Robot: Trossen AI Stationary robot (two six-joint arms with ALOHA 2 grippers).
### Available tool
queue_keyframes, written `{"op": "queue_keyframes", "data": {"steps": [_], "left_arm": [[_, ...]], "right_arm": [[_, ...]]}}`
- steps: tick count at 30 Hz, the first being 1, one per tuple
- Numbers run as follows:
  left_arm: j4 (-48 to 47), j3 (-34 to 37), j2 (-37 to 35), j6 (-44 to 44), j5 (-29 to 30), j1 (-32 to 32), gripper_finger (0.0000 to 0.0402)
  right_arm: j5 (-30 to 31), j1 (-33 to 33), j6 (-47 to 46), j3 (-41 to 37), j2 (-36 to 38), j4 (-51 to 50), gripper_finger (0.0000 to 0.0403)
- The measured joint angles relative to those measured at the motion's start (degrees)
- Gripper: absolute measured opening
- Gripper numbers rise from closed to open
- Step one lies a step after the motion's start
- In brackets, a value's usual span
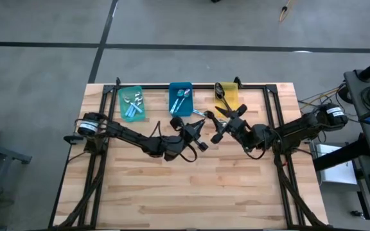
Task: Sort silverware by color (type)
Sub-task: Put the white-blue spoon into the blue bin
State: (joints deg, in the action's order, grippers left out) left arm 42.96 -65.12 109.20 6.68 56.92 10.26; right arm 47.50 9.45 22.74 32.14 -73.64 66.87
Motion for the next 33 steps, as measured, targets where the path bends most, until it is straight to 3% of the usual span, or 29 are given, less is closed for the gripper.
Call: {"op": "queue_keyframes", "data": {"steps": [7,18,21,26,33], "left_arm": [[-12.4,0.0,-3.7,-3.9,0.2,-2.1,0.0008],[-30.6,0.0,-10.8,-7.8,-4.0,-8.1,0.0008],[-35.6,0.0,-13.0,-9.1,-8.4,-11.7,0.0008],[-46.4,-1.1,-15.4,-15.2,-21.3,-20.1,0.0008],[-71.9,-12.5,-12.9,-24.2,-39.8,-32.5,0.0008]], "right_arm": [[5.6,0.4,0.2,0.0,6.4,-10.5,0.0179],[7.3,0.4,-4.7,0.0,14.8,-26.8,0.0180],[7.2,0.4,-6.4,0.0,16.8,-30.7,0.0180],[7.2,0.4,-8.5,0.0,19.4,-36.2,0.0180],[7.1,0.4,-8.8,0.0,20.2,-38.1,0.0178]]}}
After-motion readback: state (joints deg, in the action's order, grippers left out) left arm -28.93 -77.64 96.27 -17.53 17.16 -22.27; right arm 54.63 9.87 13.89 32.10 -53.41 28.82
